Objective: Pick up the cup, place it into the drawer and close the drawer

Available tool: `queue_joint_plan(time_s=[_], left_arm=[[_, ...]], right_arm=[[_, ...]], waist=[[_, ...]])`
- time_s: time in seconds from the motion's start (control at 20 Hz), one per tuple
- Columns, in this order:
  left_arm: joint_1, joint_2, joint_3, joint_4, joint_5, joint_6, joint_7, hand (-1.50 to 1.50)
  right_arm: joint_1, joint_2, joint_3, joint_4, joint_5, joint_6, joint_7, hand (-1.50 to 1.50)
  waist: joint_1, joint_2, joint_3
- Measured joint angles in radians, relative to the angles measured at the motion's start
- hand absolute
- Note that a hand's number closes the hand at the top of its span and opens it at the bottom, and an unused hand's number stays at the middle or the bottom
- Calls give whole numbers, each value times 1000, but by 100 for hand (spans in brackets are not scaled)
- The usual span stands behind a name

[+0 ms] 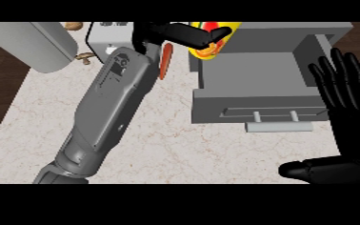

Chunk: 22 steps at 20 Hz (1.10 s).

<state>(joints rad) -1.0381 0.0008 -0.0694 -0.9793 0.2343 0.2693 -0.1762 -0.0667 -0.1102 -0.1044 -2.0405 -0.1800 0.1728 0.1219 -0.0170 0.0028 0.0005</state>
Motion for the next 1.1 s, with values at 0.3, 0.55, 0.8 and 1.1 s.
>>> queue_joint_plan(time_s=[0.3, 0.55, 0.8, 1.1], left_arm=[[-97, -1, -56, 186, 73, 56, -71, 150], [-165, -1, -128, 321, 157, 95, -115, 150], [-217, -1, -206, 442, 228, 115, -154, 150], [-260, -1, -311, 524, 291, 139, -176, 150]], right_arm=[[-11, 4, 8, -17, -1, -9, 20, -150], [-27, 7, 19, -10, 11, -11, 22, -150], [-28, 5, 18, -2, 0, 3, 6, -150], [-56, -9, 8, 17, -20, 17, 16, -150]], waist=[[-12, 2, 0], [-23, 5, 0], [-44, 10, 1], [-63, 15, 1]])
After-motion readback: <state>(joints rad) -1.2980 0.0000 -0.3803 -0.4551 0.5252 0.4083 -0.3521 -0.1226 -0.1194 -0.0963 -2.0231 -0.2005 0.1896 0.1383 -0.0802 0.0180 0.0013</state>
